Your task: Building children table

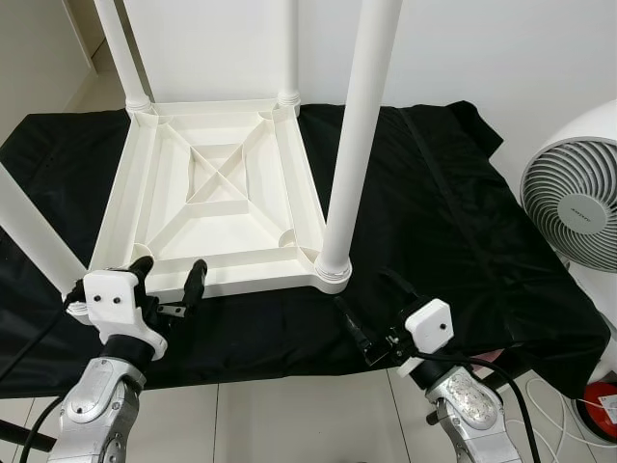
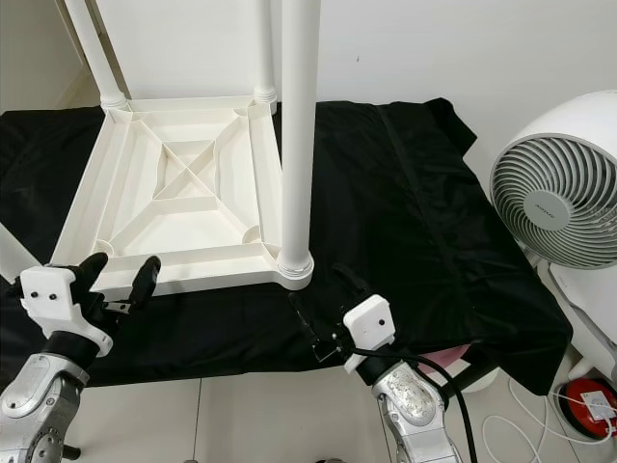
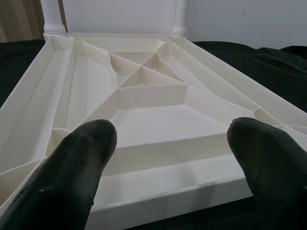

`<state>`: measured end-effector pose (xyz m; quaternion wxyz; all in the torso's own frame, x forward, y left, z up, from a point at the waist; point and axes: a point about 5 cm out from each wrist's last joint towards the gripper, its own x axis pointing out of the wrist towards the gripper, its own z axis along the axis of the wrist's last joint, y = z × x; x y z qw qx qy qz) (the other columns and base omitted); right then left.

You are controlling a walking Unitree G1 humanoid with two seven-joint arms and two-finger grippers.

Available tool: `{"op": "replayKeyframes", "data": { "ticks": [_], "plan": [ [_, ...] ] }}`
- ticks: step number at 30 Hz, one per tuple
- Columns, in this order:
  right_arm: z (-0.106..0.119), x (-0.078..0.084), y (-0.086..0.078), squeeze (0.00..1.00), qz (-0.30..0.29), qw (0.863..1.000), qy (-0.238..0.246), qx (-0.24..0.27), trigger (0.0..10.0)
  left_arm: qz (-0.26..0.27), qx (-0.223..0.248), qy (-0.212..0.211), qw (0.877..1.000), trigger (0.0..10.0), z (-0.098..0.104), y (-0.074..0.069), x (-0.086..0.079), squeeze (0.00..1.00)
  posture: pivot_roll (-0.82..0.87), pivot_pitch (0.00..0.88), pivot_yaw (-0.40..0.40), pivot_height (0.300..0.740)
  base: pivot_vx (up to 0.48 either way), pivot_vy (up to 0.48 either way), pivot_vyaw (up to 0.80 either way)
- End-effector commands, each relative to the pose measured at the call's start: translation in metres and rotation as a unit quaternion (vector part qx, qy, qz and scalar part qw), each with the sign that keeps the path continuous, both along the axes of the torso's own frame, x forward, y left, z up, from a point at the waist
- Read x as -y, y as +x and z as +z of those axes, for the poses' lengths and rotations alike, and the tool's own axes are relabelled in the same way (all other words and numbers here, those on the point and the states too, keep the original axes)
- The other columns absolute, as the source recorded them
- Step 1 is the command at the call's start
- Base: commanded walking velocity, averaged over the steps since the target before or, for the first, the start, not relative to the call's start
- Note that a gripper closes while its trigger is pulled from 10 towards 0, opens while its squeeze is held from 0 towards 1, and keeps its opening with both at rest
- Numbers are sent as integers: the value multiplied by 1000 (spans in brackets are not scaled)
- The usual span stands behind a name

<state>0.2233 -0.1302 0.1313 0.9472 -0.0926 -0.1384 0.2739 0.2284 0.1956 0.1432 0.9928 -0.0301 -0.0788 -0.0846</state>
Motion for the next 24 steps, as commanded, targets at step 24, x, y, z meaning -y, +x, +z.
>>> {"op": "replayKeyframes", "data": {
  "ticks": [24],
  "plan": [
    [4, 4, 2, 0, 14, 1000, -10, 1, 10000, -6, -6, 9, 1000, 10000, 0, 7, -6, 0, -59, 125, 42, 740, 0, 0, 0]
  ]
}}
